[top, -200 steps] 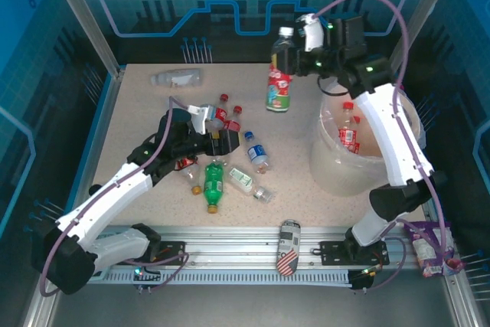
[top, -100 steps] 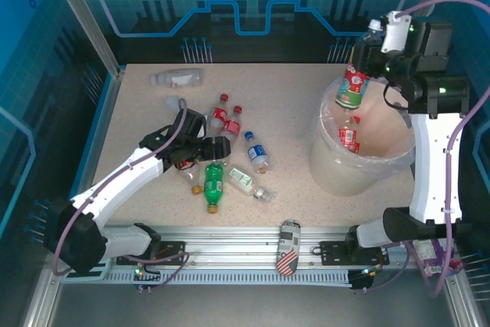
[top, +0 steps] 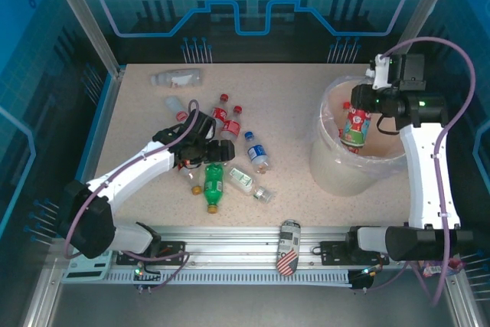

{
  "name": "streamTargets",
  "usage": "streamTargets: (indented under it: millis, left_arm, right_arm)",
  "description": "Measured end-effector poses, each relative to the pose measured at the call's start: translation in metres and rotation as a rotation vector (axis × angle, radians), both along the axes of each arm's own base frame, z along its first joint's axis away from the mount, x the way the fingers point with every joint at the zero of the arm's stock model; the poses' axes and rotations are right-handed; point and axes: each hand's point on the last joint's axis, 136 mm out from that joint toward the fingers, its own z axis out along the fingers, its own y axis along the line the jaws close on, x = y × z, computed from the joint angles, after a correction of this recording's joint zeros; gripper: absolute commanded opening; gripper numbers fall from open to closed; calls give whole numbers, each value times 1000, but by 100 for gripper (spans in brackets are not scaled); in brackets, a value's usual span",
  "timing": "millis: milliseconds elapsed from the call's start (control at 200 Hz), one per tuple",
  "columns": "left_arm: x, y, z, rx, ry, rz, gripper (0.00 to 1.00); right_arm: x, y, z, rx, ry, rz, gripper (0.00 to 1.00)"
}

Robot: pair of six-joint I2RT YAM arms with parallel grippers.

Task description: Put the plastic bottles in the bin

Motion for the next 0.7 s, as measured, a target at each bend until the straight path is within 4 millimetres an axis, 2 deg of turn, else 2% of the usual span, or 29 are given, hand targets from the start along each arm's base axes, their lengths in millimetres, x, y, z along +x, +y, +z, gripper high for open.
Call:
streamTargets:
  millis: [380,490,700]
  left_arm:
    - [1,1,0,7,-5,4,84]
    - [1,2,0,9,-5,5,84]
    - [1,2,0,14,-8,9,83]
  right_arm:
    - [-13,2,-83,-15,197,9,38]
    - [-15,5,-95,-16,223,15,38]
    - [-9,5,-104,-24,216,6,39]
